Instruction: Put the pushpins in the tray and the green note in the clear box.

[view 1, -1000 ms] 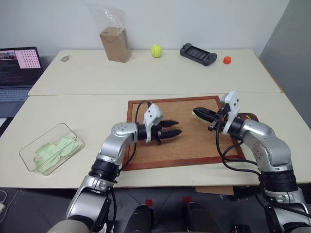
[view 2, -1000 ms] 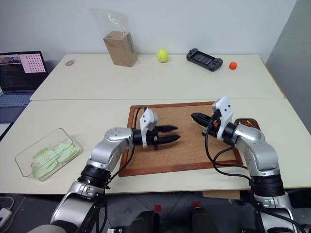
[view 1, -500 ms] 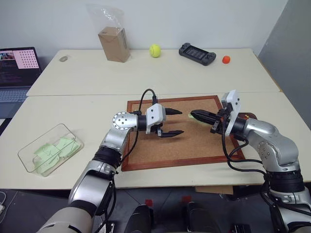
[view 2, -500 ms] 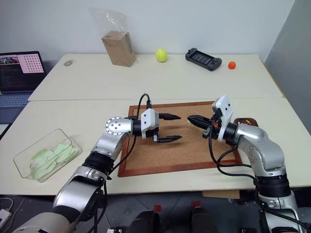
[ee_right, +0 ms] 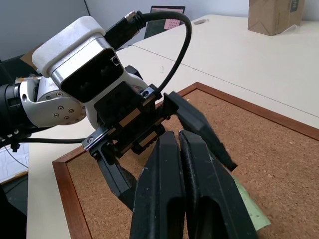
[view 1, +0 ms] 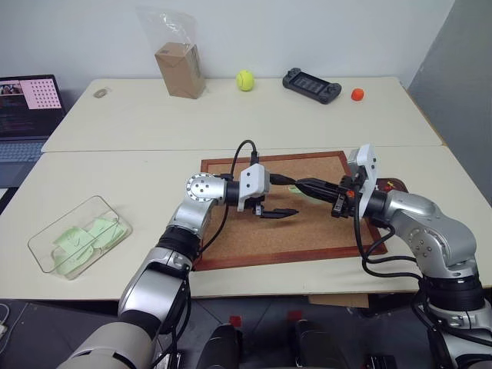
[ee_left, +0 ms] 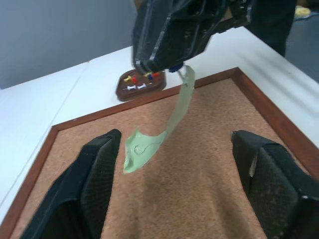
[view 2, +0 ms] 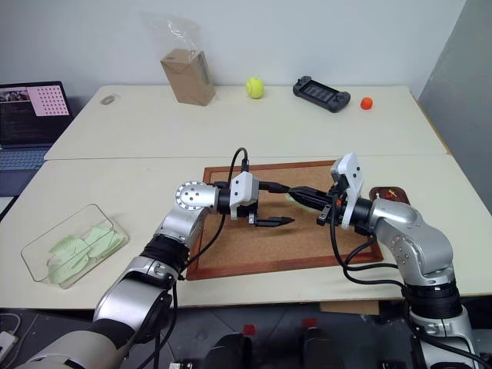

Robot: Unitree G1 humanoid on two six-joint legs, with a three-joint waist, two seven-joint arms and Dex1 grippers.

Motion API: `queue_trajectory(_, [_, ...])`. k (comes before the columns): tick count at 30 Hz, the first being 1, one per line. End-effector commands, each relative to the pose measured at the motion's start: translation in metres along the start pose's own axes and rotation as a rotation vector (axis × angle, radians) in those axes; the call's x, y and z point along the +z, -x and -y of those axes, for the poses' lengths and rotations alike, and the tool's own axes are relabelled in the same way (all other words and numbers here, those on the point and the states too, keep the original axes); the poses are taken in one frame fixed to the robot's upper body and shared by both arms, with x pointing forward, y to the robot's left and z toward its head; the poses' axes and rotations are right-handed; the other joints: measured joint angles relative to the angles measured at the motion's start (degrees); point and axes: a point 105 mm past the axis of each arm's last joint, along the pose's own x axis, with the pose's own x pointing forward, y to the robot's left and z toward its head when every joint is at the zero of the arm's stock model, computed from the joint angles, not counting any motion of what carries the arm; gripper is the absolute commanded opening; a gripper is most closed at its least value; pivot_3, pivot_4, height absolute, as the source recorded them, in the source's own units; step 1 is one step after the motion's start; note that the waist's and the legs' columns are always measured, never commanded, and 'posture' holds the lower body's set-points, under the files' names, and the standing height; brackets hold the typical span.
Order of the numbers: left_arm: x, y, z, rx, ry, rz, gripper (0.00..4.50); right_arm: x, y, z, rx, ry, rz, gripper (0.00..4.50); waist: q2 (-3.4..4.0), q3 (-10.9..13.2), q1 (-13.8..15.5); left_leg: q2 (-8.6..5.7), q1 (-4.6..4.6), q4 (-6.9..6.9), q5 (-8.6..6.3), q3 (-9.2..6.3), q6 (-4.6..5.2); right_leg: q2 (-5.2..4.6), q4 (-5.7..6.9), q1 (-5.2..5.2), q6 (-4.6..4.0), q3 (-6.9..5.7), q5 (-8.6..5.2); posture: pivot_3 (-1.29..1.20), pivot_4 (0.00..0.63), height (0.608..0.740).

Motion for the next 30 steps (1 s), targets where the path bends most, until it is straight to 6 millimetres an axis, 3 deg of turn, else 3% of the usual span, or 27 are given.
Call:
queue_trajectory(1, [0.012,-0.002,-0.003,0.005,-0.02,0.048,2.55,0.008,0.0,-0.006,0.017,0.033,0.025,0.0,0.0,0.0,0.0,0.0,0.0,0.0,0.0,-0.01,0.0,0.0,0.0,0.0,0.0,0.0,0.0,0.0,0.15,0.74])
queue_trajectory(3, [0.012,-0.003,-0.003,0.005,-0.017,0.05,2.3,0.008,0.0,-0.008,0.021,0.031,0.025,0.0,0.0,0.0,0.0,0.0,0.0,0.0,0.0,-0.01,0.0,0.0,0.0,0.0,0.0,0.0,0.0,0.0,0.15,0.74])
queue_trajectory(13, [0.012,-0.002,0.0,0.005,-0.016,0.042,0.24,0.006,-0.002,-0.008,0.026,0.032,0.025,0.0,0.0,0.0,0.0,0.01,0.0,0.0,0.0,-0.03,0.0,0.0,0.0,0.0,0.0,0.0,0.0,0.0,0.15,0.74])
queue_trajectory(15, [0.013,-0.002,0.001,0.004,-0.017,0.042,0.01,0.007,-0.003,-0.007,0.023,0.034,0.025,0.0,0.0,0.0,0.0,0.01,0.0,0.0,0.0,-0.04,0.0,0.0,0.0,0.0,0.0,0.0,0.0,0.0,0.15,0.74])
queue_trajectory(30, [0.013,-0.003,0.008,-0.021,-0.19,0.007,0.01,0.019,-0.001,0.012,-0.058,0.035,0.065,0.0,0.0,0.0,0.1,0.01,0.0,0.0,0.0,-0.03,0.0,-0.02,0.0,0.0,0.0,0.01,0.0,0.0,0.15,0.74])
